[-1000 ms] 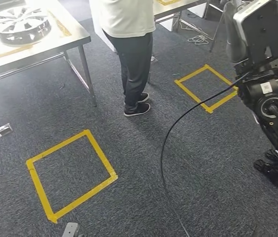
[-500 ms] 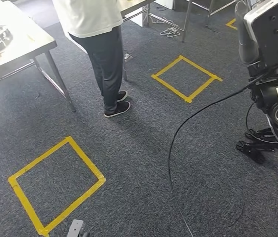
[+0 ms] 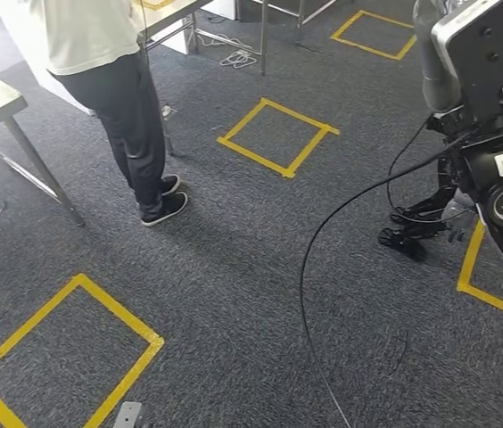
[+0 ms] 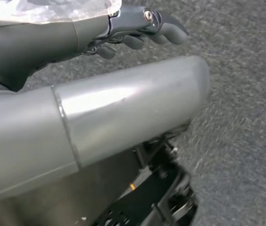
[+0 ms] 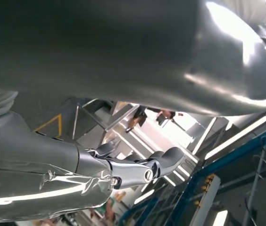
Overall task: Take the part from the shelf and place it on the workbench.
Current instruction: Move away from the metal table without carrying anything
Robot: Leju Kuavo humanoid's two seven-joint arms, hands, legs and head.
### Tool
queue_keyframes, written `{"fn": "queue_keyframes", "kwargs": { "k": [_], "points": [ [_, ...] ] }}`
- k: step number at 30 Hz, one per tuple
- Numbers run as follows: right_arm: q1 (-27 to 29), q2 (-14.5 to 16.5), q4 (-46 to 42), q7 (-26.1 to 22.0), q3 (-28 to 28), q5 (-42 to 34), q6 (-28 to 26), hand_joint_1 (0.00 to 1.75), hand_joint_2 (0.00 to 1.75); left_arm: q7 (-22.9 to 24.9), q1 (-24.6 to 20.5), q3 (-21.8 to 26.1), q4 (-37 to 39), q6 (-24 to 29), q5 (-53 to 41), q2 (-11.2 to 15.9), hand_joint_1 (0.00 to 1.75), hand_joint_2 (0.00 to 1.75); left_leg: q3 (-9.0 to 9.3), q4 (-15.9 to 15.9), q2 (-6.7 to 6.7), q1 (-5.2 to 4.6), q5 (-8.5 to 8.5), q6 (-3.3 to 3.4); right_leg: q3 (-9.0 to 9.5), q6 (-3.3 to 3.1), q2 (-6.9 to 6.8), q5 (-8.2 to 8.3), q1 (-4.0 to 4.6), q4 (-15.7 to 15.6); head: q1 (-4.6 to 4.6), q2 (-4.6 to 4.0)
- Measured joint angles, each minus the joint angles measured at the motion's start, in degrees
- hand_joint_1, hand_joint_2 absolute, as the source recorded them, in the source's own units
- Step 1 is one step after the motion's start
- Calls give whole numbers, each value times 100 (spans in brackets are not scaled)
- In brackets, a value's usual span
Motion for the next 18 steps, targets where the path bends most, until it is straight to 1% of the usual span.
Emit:
{"fn": "queue_keyframes", "kwargs": {
  "k": [1, 2, 3, 4, 5, 6, 7, 8, 9, 10, 11, 12, 13, 14, 15, 16, 17, 18],
  "points": [
    [-36, -8, -12, 9, 10, 20, -5, 0, 0, -22, -11, 0, 0, 18, 33, 4, 0, 0, 7, -28, 75, 8, 14, 24, -118, 27, -163, -151, 6, 253, 34, 0],
    [-68, -10, -21, 15, 28, 35, -11, 0, 0, -43, -13, 0, 0, 34, 69, 16, 0, 0, 12, -35, 143, 1, 18, 38, -277, 51, -347, -343, 10, 614, 74, 0],
    [-91, -10, -25, 18, 55, 47, -17, 0, 0, -63, -10, 0, 0, 47, 104, 28, 0, 0, 12, -35, 212, -3, 17, 45, -455, 76, -455, -524, 0, 1016, 105, 0],
    [-97, -9, -27, 21, 86, 56, -23, 0, 0, -78, -6, 0, 0, 52, 136, 44, 0, 0, 13, -33, 283, -6, 12, 45, -596, 96, -507, -630, -16, 1332, 121, 1],
    [-97, -9, -28, 24, 117, 64, -31, 0, 0, -93, -4, 0, 0, 54, 163, 62, 0, 0, 16, -30, 353, -5, 5, 41, -655, 112, -540, -636, -34, 1470, 134, 1],
    [-99, -9, -28, 27, 143, 69, -40, 0, 0, -107, -5, 1, 0, 56, 191, 81, 0, 0, 21, -26, 420, -3, -6, 30, -602, 125, -573, -538, -51, 1380, 149, 1],
    [-104, -10, -28, 31, 160, 72, -50, 0, 0, -120, -7, 1, 0, 57, 218, 97, 0, 0, 29, -18, 483, 1, -21, 13, -435, 134, -631, -358, -65, 1069, 165, 2],
    [-111, -9, -31, 32, 169, 75, -59, 0, 0, -131, -8, 2, 0, 58, 242, 112, 0, 0, 41, -6, 537, 1, -40, -11, -210, 139, -746, -177, -71, 637, 183, 2],
    [-122, -9, -34, 32, 176, 76, -65, 0, 0, -139, -9, 4, 0, 58, 263, 128, 0, 0, 48, 11, 583, -9, -61, -40, -9, 126, -854, -49, -52, 256, 202, 1],
    [-131, -8, -42, 32, 181, 78, -70, 0, 0, -144, -9, 5, 0, 58, 275, 146, 0, 0, 54, 24, 627, -20, -78, -67, 121, 94, -926, 23, -32, -8, 211, 1],
    [-135, -8, -49, 31, 186, 78, -73, 0, 0, -147, -8, 7, 0, 58, 282, 163, 0, 0, 60, 29, 671, -32, -90, -96, 170, 53, -949, 31, -6, -126, 205, 1],
    [-135, -8, -55, 31, 191, 79, -76, 0, 0, -149, -7, 8, 0, 58, 286, 177, 0, 0, 69, 23, 718, -40, -95, -124, 162, 4, -895, 25, 20, -134, 187, 1],
    [-134, -8, -60, 29, 193, 79, -78, 0, 0, -149, -7, 9, 0, 63, 288, 186, 0, 0, 84, 14, 767, -37, -101, -153, 155, -44, -823, 36, 17, -142, 163, 2],
    [-134, -8, -63, 25, 194, 80, -80, 0, 0, -149, -9, 12, 0, 73, 295, 193, 0, 0, 92, 33, 748, -26, -131, -187, 160, -78, -766, 45, 12, -156, 137, 2],
    [-141, -8, -67, 16, 195, 80, -85, 0, 0, -150, -11, 18, 0, 82, 303, 201, 0, 0, 61, 132, 665, -15, -213, -217, 168, -113, -714, 59, 1, -171, 114, 2],
    [-145, -7, -70, 3, 198, 80, -94, 0, 0, -150, -8, 29, 0, 91, 314, 208, 0, 0, -30, 354, 544, -5, -356, -239, 177, -149, -667, 71, -12, -187, 81, 2],
    [-141, -5, -72, -16, 204, 80, -110, 0, 0, -150, -1, 40, 0, 95, 325, 217, 0, 0, -189, 706, 402, 2, -549, -253, 178, -173, -620, 77, -13, -192, 41, 2],
    [-131, -4, -72, -38, 212, 80, -131, 0, 0, -150, 11, 50, 0, 96, 335, 224, 0, 0, -399, 1136, 310, 1, -746, -258, 174, -193, -565, 80, -8, -192, 7, 1]
  ]
}}
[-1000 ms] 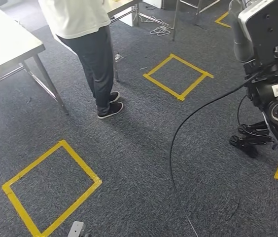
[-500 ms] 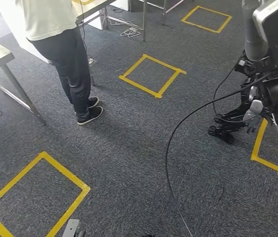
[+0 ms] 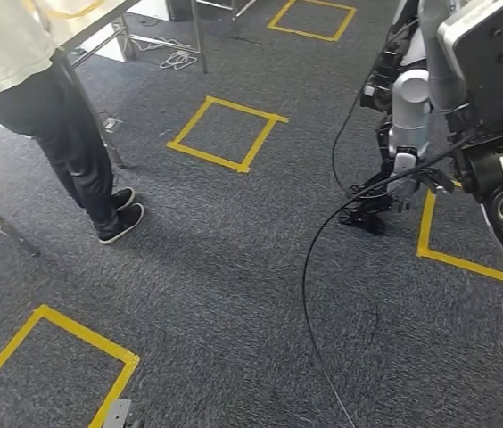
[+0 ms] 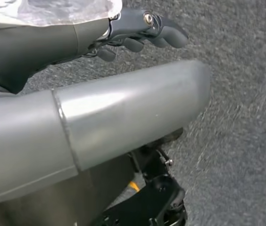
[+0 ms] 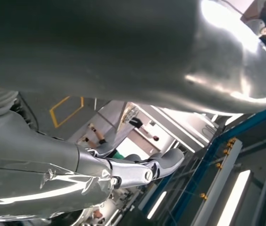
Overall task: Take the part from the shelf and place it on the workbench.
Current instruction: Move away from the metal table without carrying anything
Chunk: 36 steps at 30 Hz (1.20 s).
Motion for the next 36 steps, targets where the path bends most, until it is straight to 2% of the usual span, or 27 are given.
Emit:
{"fn": "queue_keyframes", "kwargs": {
  "k": [1, 2, 3, 4, 5, 7, 8, 9, 10, 11, 13, 15, 16, 17, 18, 19, 20, 22, 23, 24, 26, 28, 30, 32, 33, 34, 36],
  "points": [
    [16, 1, 2, -21, 9, 0, -21, 0, 0, 1, 12, 6, 0, 0, 8, 7, 0, 0, -197, 388, -40, -1, -136, -2, -3, -13, 62, 1, 7, 1, -25, 0],
    [30, 1, 3, -37, 15, 0, -39, 0, 0, 1, 20, 8, 0, 0, 12, 15, 0, 0, -329, 621, -56, -2, -171, 0, -3, -15, 133, 1, 12, 2, -36, 0],
    [38, 1, 5, -48, 19, 0, -53, 0, 0, 1, 22, 9, 0, 0, 15, 26, 0, 0, -358, 627, -64, -1, -85, 9, -1, -15, 207, 1, 16, 3, -40, -1],
    [41, 1, 6, -53, 21, 0, -61, 0, 0, 1, 21, 11, 0, -1, 16, 35, 0, 0, -273, 390, -90, -1, 107, 25, 6, -15, 282, 1, 16, 5, -46, 0],
    [42, 1, 6, -57, 21, 0, -67, 0, 0, 1, 18, 14, 0, -1, 16, 49, 0, 0, -110, -10, -172, 2, 353, 50, 12, -13, 355, 1, 15, 8, -53, 0],
    [42, 2, 6, -64, 22, 0, -75, 0, 0, 1, 16, 19, 0, -1, 15, 81, 0, 0, 204, -770, -464, 18, 690, 106, -5, 13, 502, -2, 21, 26, -58, 1],
    [44, 2, 7, -66, 22, 0, -79, 0, 0, 1, 17, 21, 0, -1, 15, 94, 0, 0, 287, -975, -565, 16, 747, 123, -26, 40, 575, 3, 10, 33, -51, 1],
    [48, 2, 7, -67, 21, 0, -84, 0, 0, 1, 15, 22, 0, -1, 14, 101, 0, 0, 316, -1047, -592, 9, 740, 140, -50, 79, 647, 13, -2, 30, -45, 0],
    [55, 2, 7, -67, 18, 3, -91, 0, 0, 1, 9, 22, 0, 1, 14, 102, 0, 0, 329, -1079, -524, 2, 742, 157, -70, 120, 724, 29, -18, 20, -43, 1],
    [69, 1, 6, -67, 9, 9, -102, 0, 0, 0, -3, 22, 0, 3, 14, 104, 0, 0, 346, -1108, -447, -2, 754, 187, -85, 155, 730, 34, -35, 16, -43, 0],
    [84, 1, 2, -67, -14, 26, -122, 0, 0, -7, -36, 24, 0, 10, 14, 114, 0, 0, 389, -1184, -290, 13, 785, 249, -200, 215, 476, -108, -25, 238, -2, 1],
    [101, 1, -2, -67, -21, 44, -134, 0, 0, -19, -54, 27, 0, 8, 14, 125, 0, 0, 413, -1214, -143, 8, 792, 279, -517, 265, 130, -461, -22, 920, 68, 1],
    [121, 1, -3, -65, -18, 53, -138, 0, 0, -23, -56, 29, 0, 4, 15, 128, 0, 0, 415, -1215, -66, 3, 785, 287, -709, 289, 61, -621, -31, 1318, 88, 0],
    [141, 1, -3, -63, -14, 62, -140, 0, 0, -26, -56, 30, 0, 2, 15, 131, 0, 0, 419, -1214, 12, 0, 777, 287, -838, 307, 29, -690, -42, 1583, 105, 0],
    [156, 1, -3, -60, -11, 72, -141, 0, 0, -26, -56, 31, 0, 0, 16, 133, 0, 0, 427, -1212, 89, -1, 765, 283, -868, 321, 7, -654, -52, 1644, 121, 0],
    [164, 1, -6, -55, -10, 79, -145, 0, 0, -29, -56, 31, 0, -1, 16, 133, 0, 0, 441, -1210, 162, 0, 750, 272, -779, 330, -21, -520, -61, 1474, 141, 1],
    [165, 1, -12, -48, -13, 86, -148, 0, 0, -34, -56, 31, 0, -1, 16, 132, 0, 0, 464, -1209, 228, 2, 732, 253, -584, 331, -79, -324, -68, 1109, 162, 1],
    [163, 1, -38, -22, -21, 97, -162, 0, 0, -45, -57, 31, 0, -1, 15, 131, 0, 0, 509, -1196, 333, -15, 687, 200, -171, 298, -315, -45, -41, 330, 197, 1],
    [166, 1, -56, -5, -27, 101, -172, 0, 0, -50, -56, 31, 0, -1, 15, 131, 0, 0, 527, -1190, 379, -27, 668, 172, -55, 257, -388, 8, -16, 104, 199, 1],
    [175, 1, -73, 15, -32, 104, -183, 0, 0, -52, -55, 31, 0, -2, 14, 130, 0, 0, 543, -1188, 428, -41, 651, 144, -15, 210, -410, 5, 13, 10, 187, 1],
    [206, -4, -115, 48, -46, 107, -202, 0, 0, -54, -55, 31, 0, -7, 14, 122, 0, 0, 574, -1187, 518, -38, 617, 90, -12, 117, -271, 10, 34, -14, 135, 1],
    [221, -12, -168, 62, -72, 114, -215, 0, 0, -54, -55, 32, 0, -10, 13, 111, 0, 0, 516, -973, 354, -11, 447, 39, 8, 43, -150, 27, 20, -42, 80, 1],
    [237, -16, -207, 67, -86, 120, -222, 0, 0, -54, -39, 33, 0, -14, 12, 105, 0, 0, 209, -276, 56, 4, 71, 17, 17, -15, -38, 37, 13, -54, 15, 0],
    [274, -16, -225, 70, -81, 120, -222, 0, 0, -54, -12, 33, 0, -17, 13, 101, 0, 0, -184, 497, -48, 1, -209, 16, 15, -42, 97, 37, 23, -52, -27, 0],
    [289, -16, -232, 71, -79, 120, -222, 0, 0, -54, -3, 33, 0, -19, 13, 101, 0, 0, -282, 644, -57, 0, -195, 20, 16, -46, 174, 36, 28, -49, -35, 0],
    [296, -16, -236, 71, -79, 120, -222, 0, 0, -54, 1, 33, 0, -19, 14, 101, 0, 0, -272, 558, -61, 2, -70, 30, 19, -46, 253, 36, 30, -46, -40, 1],
    [298, -16, -240, 71, -81, 120, -221, 0, 0, -54, -1, 34, 0, -20, 14, 102, 0, 0, 16, -168, -162, 13, 385, 65, 30, -39, 412, 33, 26, -36, -53, 0]
  ]
}}
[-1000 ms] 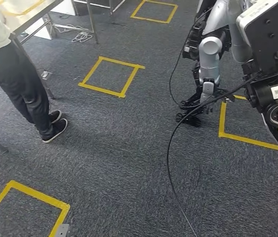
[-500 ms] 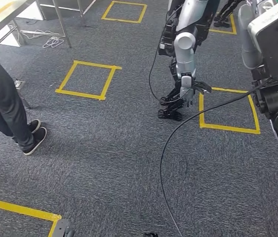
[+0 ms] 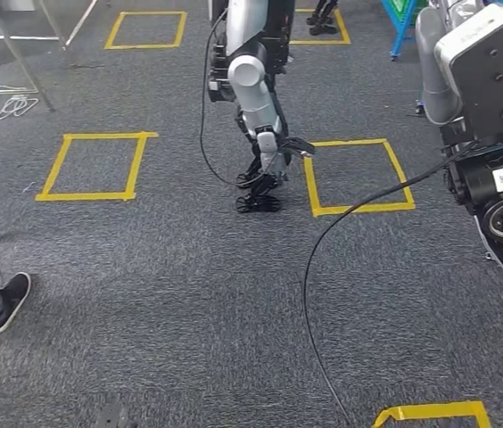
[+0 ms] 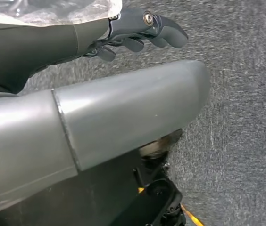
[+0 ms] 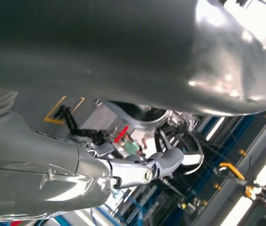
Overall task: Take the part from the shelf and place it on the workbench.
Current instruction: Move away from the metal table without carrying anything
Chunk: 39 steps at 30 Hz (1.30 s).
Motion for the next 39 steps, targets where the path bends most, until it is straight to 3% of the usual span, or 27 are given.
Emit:
{"fn": "queue_keyframes", "kwargs": {
  "k": [2, 3, 5, 6, 8, 10, 12, 13, 14, 16, 18, 19, 20, 21, 22, 24, 26, 27, 28, 29, 30, 32, 34, 36, 37, 39],
  "points": [
    [0, 0, -6, 1, -3, 0, 3, 0, 0, 0, -3, 3, 0, 0, 1, 2, 0, 0, 288, -695, -233, 22, 294, 32, -25, 41, 153, -6, 12, 32, -7, -1],
    [2, -2, -13, 2, -6, 0, 5, 0, 0, 0, -1, 4, 0, 0, 3, 2, 0, 0, 346, -847, -309, 22, 331, 42, -46, 73, 221, -3, 9, 44, 5, 0],
    [13, -8, -27, 3, -13, 1, 18, 0, 0, 0, 5, 7, 0, 0, 13, -5, 0, 0, 366, -904, -243, 6, 328, 77, -85, 152, 354, 22, -19, 36, 28, 1],
    [23, -13, -31, 3, -19, 4, 25, 0, 0, 0, 6, 8, 0, 0, 17, -7, 0, 0, 379, -935, -172, 0, 342, 107, -107, 184, 316, 7, -26, 58, 38, 1],
    [26, -25, -34, 4, -35, 19, 36, 0, 0, 0, 2, 9, 0, 3, 19, -8, 0, 0, 403, -1000, -30, 2, 378, 173, -266, 236, 23, -198, -13, 381, 91, 0],
    [34, -33, -41, 13, -46, 36, 39, 0, 0, 5, 10, 10, 0, 9, 18, -2, 0, 0, 407, -1020, 97, -15, 388, 207, -597, 272, -300, -579, -10, 1120, 159, 0],
    [70, -33, -46, 29, -49, 42, 40, 0, 0, 23, 25, 10, 0, 15, 17, 0, 0, 0, 405, -1019, 238, -26, 381, 217, -849, 300, -377, -769, -31, 1681, 184, 1],
    [88, -34, -48, 38, -51, 47, 39, 0, 0, 32, 28, 10, 0, 17, 16, -2, 0, 0, 407, -1017, 310, -28, 375, 215, -836, 306, -399, -714, -41, 1674, 198, 0],
    [104, -37, -53, 51, -60, 58, 35, 0, 0, 37, 25, 10, 0, 19, 16, -5, 0, 0, 413, -1016, 379, -29, 367, 208, -706, 307, -434, -566, -47, 1438, 212, 0],
    [131, -56, -87, 87, -99, 107, 16, 0, 0, 39, 15, 10, 0, 19, 15, -13, 0, 0, 438, -1008, 495, -43, 340, 173, -259, 293, -666, -229, -29, 611, 252, -1],
    [175, -80, -135, 124, -150, 154, -12, 0, 0, 41, 10, 10, 0, 18, 11, -16, 0, 0, 471, -1000, 593, -72, 308, 119, 20, 225, -842, -97, 19, 80, 264, -1],
    [209, -91, -154, 138, -174, 166, -29, 0, 0, 44, 10, 10, 0, 16, 9, -20, 0, 0, 490, -1003, 648, -85, 294, 93, 47, 186, -839, -107, 47, 10, 253, 0],
    [253, -103, -172, 145, -197, 169, -49, 0, 0, 46, 8, 10, 0, 14, 7, -28, 0, 0, 512, -1008, 712, -84, 282, 70, 49, 140, -751, -97, 50, 2, 225, 0],
    [297, -117, -194, 146, -223, 170, -73, 0, 0, 49, 4, 10, 0, 12, 6, -37, 0, 0, 528, -992, 705, -73, 255, 40, 56, 110, -682, -89, 41, -10, 201, 0],
    [332, -131, -217, 142, -250, 171, -104, 0, 0, 49, -2, 10, -1, 10, 6, -49, 0, 0, 513, -910, 614, -61, 185, 13, 63, 78, -615, -78, 30, -21, 174, 1],
    [418, -150, -271, 122, -309, 188, -190, 0, 0, 49, -4, 10, -2, 9, 6, -74, 0, 0, 296, -384, 305, -39, -135, -22, 75, 15, -501, -60, 10, -34, 102, 0],
    [601, -157, -328, 104, -374, 238, -296, 0, 0, 48, 23, 10, -2, 9, 8, -99, 0, 0, -113, 473, 138, -40, -519, -23, 73, -17, -374, -55, 19, -33, 39, 0],
    [714, -160, -357, 100, -407, 266, -338, 0, 0, 49, 40, 9, -2, 9, 11, -107, 0, 0, -265, 766, 118, -40, -592, -19, 73, -19, -297, -55, 23, -32, 25, 0],
    [816, -162, -385, 98, -438, 289, -372, 0, 0, 49, 54, 9, -2, 9, 13, -114, 0, 0, -319, 837, 109, -40, -544, -11, 75, -19, -214, -55, 25, -31, 17, 1],
    [898, -166, -412, 98, -472, 307, -394, 0, 0, 50, 60, 8, -2, 9, 15, -118, 0, 0, -259, 665, 93, -39, -388, 4, 79, -18, -132, -54, 24, -30, 11, 1],
    [961, -170, -438, 99, -510, 322, -410, 0, 0, 51, 61, 8, -2, 9, 16, -119, 0, 0, -103, 299, 34, -37, -165, 25, 85, -16, -53, -53, 20, -27, 4, 0],
    [1065, -178, -491, 108, -591, 362, -427, 0, 0, 58, 58, 8, -1, -2, 10, -113, 0, 0, 250, -518, -253, -24, 212, 70, 77, 6, 96, -57, 24, -5, -5, 0],
    [1151, -195, -540, 125, -664, 408, -422, 0, 0, 72, 60, 8, 0, -22, -1, -110, 0, 0, 407, -896, -408, -28, 328, 101, 44, 65, 240, -54, 18, 11, 7, 0],
    [1224, -223, -587, 139, -729, 440, -414, 0, 0, 79, 54, 8, 0, -34, -12, -115, 0, 0, 424, -948, -276, -37, 338, 148, 6, 139, 355, -42, -3, 9, 17, -1],
    [1253, -242, -609, 143, -763, 449, -411, 0, 0, 79, 43, 8, 0, -35, -16, -117, 0, 0, 431, -973, -205, -36, 352, 181, -34, 167, 275, -76, 1, 58, 20, -1],
    [1291, -275, -645, 146, -823, 459, -407, 0, 0, 78, 25, 8, 0, -35, -20, -122, 0, 0, 438, -1026, -58, -28, 384, 234, -249, 208, -68, -338, 8, 492, 72, -1]
  ]
}}
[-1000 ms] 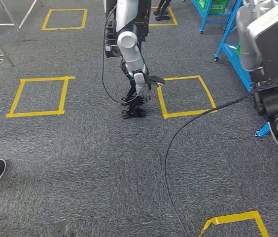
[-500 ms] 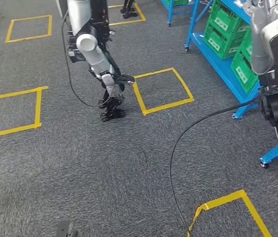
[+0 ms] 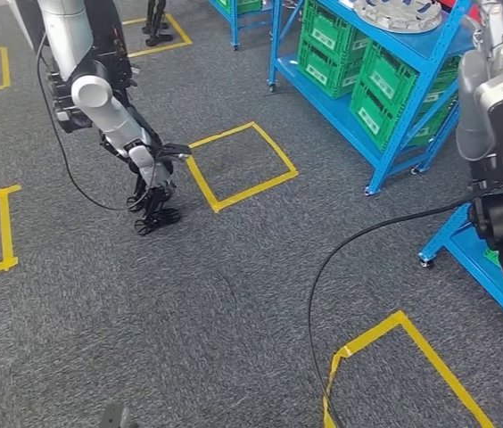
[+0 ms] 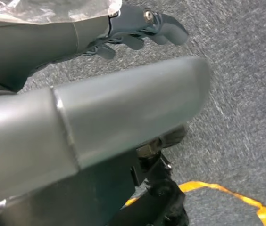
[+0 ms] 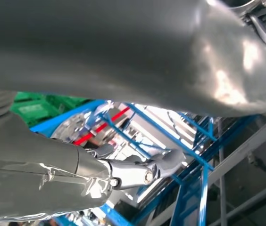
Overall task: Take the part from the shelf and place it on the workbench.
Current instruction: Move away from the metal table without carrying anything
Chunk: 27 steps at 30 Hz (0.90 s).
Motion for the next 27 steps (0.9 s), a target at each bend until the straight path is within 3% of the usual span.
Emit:
{"fn": "queue_keyframes", "kwargs": {
  "k": [1, 2, 3, 4, 5, 8, 10, 12, 14, 16, 18, 19, 20, 21, 23, 24, 26, 27],
  "points": [
    [14, -9, -10, 2, -18, 3, 3, 0, 0, -1, 1, 0, 0, 0, -1, 0, 0, 0, 1, -7, 67, -8, 3, 12, -175, 20, -187, -204, 4, 380, 31, 1],
    [28, -11, -16, 9, -27, 3, 8, 0, 0, -1, 9, 0, 0, 0, -1, -2, 0, 0, -2, -9, 137, -13, 1, 20, -363, 41, -274, -393, -2, 788, 61, 0],
    [48, -11, -18, 19, -30, 8, 15, 0, 0, 0, 20, 0, 0, -1, -1, -2, 0, 0, -3, -8, 212, -16, -3, 21, -510, 58, -306, -504, -11, 1103, 79, 0],
    [69, -11, -19, 29, -34, 14, 25, 0, 0, 1, 29, 0, 0, -2, -1, -2, 0, 0, -4, -7, 286, -16, -10, 19, -565, 71, -325, -507, -21, 1225, 97, 0],
    [87, -11, -21, 38, -44, 24, 37, 0, 0, 3, 31, 0, 0, -6, -2, -4, 0, 0, 0, -6, 359, -15, -18, 13, -502, 80, -347, -403, -33, 1113, 117, 0],
    [116, -11, -48, 45, -104, 73, 106, 0, 0, 9, 22, 0, 0, -19, -22, -14, 0, 0, 36, 11, 539, -33, -63, -45, 143, 74, -606, 105, -38, -76, 178, 1],
    [150, -11, -86, 33, -160, 125, 190, 0, 0, 10, 19, 0, 0, -19, -38, -14, 0, 0, 66, 25, 629, -57, -96, -100, 346, 7, -699, 186, -1, -466, 178, 1],
    [194, -11, -122, 23, -219, 167, 279, 0, 0, 10, 6, 0, 0, -16, -48, -15, 0, 0, 104, 24, 719, -58, -123, -159, 344, -76, -564, 184, 13, -482, 133, 1],
    [214, -11, -164, 21, -281, 192, 323, 0, 0, 9, -22, 0, 0, -15, -54, -15, 0, 0, 78, 183, 588, -37, -252, -221, 361, -142, -449, 197, -5, -499, 78, 1],
    [221, -11, -196, 21, -319, 203, 336, 0, 0, 8, -33, -1, 0, -15, -58, -13, 0, 0, -199, 812, 313, -21, -594, -251, 367, -202, -356, 212, -13, -509, 5, 0],
    [240, -11, -205, 29, -324, 214, 349, 0, 0, 9, -13, -2, 0, -15, -61, -13, 0, 0, -609, 1616, 194, -22, -911, -248, 358, -235, -237, 219, 2, -507, -43, 1],
    [254, -11, -208, 41, -329, 232, 360, 0, 0, 10, -1, -2, 0, -16, -63, -13, 0, 0, -728, 1812, 176, -22, -931, -239, 357, -240, -163, 220, 10, -506, -52, 1],
    [269, -11, -214, 62, -341, 258, 373, 0, 0, 13, 4, -2, 0, -17, -66, -13, 0, 0, -738, 1779, 163, -23, -835, -222, 359, -242, -87, 221, 15, -505, -56, 0],
    [286, -11, -226, 85, -360, 289, 387, 0, 0, 16, 4, -2, 0, -18, -67, -8, 0, 0, -635, 1515, 132, -24, -640, -195, 366, -241, -12, 221, 17, -504, -62, -1],
    [308, -11, -256, 128, -406, 334, 419, 0, 0, 23, -5, -2, 0, -20, -66, 15, 0, 0, -269, 669, -84, -29, -210, -125, 372, -230, 133, 221, 23, -496, -72, 0],
    [316, -11, -270, 138, -427, 347, 432, 0, 0, 28, -8, -2, 0, -24, -64, 29, 0, 0, -123, 333, -187, -28, -78, -106, 364, -215, 205, 224, 23, -491, -74, 0],
    [349, -11, -292, 159, -467, 368, 449, 0, 0, 34, -7, -2, 0, -40, -67, 51, 0, 0, -9, 63, -272, -38, -18, -92, 335, -163, 333, 234, 11, -488, -74, 0],
    [382, -16, -307, 172, -492, 385, 449, 0, 0, 36, -8, -2, 0, -52, -74, 54, 0, 0, -1, 44, -198, -38, -8, -84, 319, -130, 397, 246, 2, -498, -74, 0]
  ]
}}
